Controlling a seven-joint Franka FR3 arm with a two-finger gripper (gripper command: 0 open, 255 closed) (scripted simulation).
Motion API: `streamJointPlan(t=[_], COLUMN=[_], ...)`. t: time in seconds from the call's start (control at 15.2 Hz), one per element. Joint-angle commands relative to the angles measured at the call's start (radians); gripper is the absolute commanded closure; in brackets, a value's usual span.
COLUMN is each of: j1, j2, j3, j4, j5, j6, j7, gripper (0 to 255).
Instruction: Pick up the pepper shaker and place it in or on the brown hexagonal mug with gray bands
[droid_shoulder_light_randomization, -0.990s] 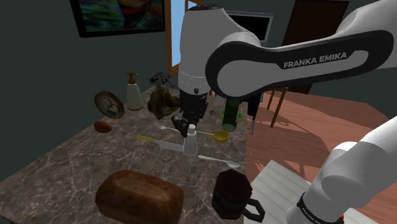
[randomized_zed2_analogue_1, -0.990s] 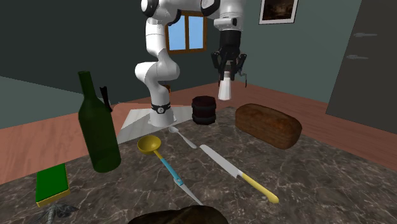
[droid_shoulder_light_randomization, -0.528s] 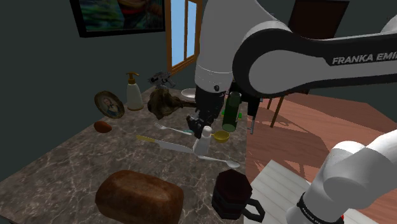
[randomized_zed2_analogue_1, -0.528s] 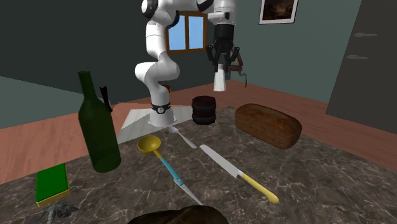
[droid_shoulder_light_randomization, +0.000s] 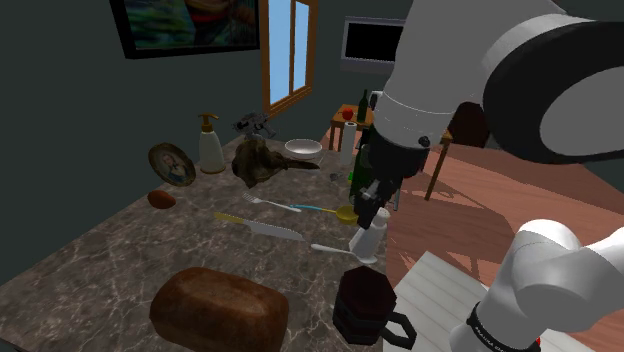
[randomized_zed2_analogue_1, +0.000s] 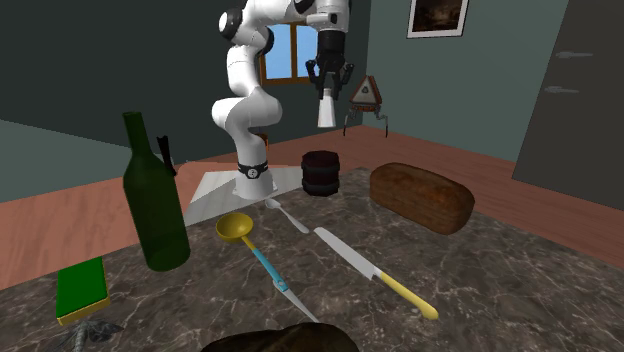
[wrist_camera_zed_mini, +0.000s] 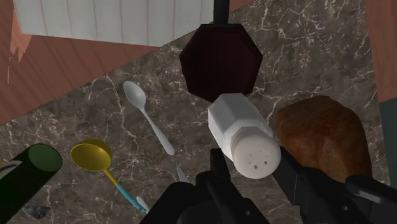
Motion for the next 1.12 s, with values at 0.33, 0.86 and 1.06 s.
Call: streamJointPlan(t=[0.33,0.86,1.06], j1=[0.058,0.075,0.082], j2=[-0.133,-0.153,-0.156], j3=[-0.016,0.015,0.028], j4=[-0.103,-0.217,-0.257], j5=[0.032,0.062,0.074], j6=[-0.035,0.059,0.095], j7=[0.006,0.011,0.013], gripper=[255,255,255])
